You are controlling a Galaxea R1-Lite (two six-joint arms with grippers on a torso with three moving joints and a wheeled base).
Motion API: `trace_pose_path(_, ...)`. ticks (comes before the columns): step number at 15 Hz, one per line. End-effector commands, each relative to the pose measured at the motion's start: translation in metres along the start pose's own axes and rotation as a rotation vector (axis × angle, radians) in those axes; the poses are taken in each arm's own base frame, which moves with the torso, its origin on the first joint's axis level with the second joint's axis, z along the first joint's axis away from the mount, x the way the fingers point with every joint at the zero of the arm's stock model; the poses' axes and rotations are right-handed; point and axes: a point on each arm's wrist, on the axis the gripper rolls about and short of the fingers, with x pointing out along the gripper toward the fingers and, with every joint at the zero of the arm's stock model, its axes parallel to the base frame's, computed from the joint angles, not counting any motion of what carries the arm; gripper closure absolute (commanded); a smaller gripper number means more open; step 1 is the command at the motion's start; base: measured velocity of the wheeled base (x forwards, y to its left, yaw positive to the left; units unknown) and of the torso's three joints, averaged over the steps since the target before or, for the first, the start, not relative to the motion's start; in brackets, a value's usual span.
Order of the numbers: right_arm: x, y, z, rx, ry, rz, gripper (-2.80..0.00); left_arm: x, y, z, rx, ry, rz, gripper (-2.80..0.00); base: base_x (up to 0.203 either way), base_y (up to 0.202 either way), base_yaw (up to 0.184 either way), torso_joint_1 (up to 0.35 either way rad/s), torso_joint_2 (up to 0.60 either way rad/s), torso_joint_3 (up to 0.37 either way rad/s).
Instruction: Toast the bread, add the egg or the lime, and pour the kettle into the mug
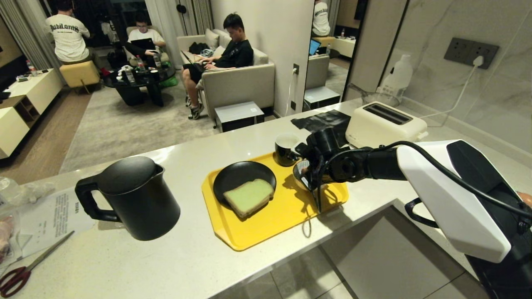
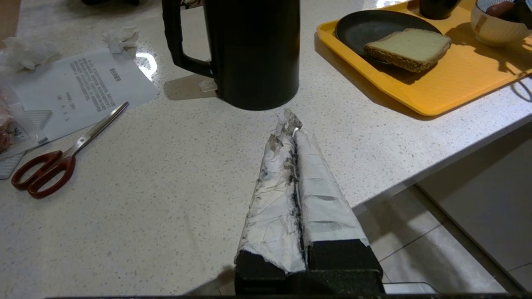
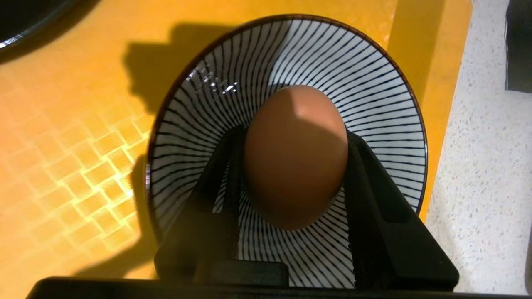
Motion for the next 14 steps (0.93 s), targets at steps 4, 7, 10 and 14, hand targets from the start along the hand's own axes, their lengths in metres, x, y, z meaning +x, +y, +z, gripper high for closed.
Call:
trace_pose_path(4,0.002,-0.007,-0.001,-0.010,-0.008,-0.014,0.00,0.000,0.000,0.000,0.000,-0.003,0.000,0.00,0.000,0.000,0.000,0.000,0.00,0.000)
trace_pose_path(7,0.002,-0.014,-0.003,0.000,-0.006,-0.026,0.00,0.000,0.000,0.000,0.000,-0.003,0.000,0.00,0.000,0.000,0.000,0.000,0.00,0.000)
trace_pose_path(10,0.002,-0.019,-0.005,-0.001,-0.002,-0.032,0.00,0.000,0.000,0.000,0.000,-0.003,0.000,0.00,0.000,0.000,0.000,0.000,0.00,0.000)
trace_pose_path(14,0.006,-0.019,-0.008,-0.016,0.010,-0.030,0.00,0.000,0.000,0.000,0.000,-0.003,-0.001,0.00,0.000,0.000,0.000,0.000,0.00,0.000)
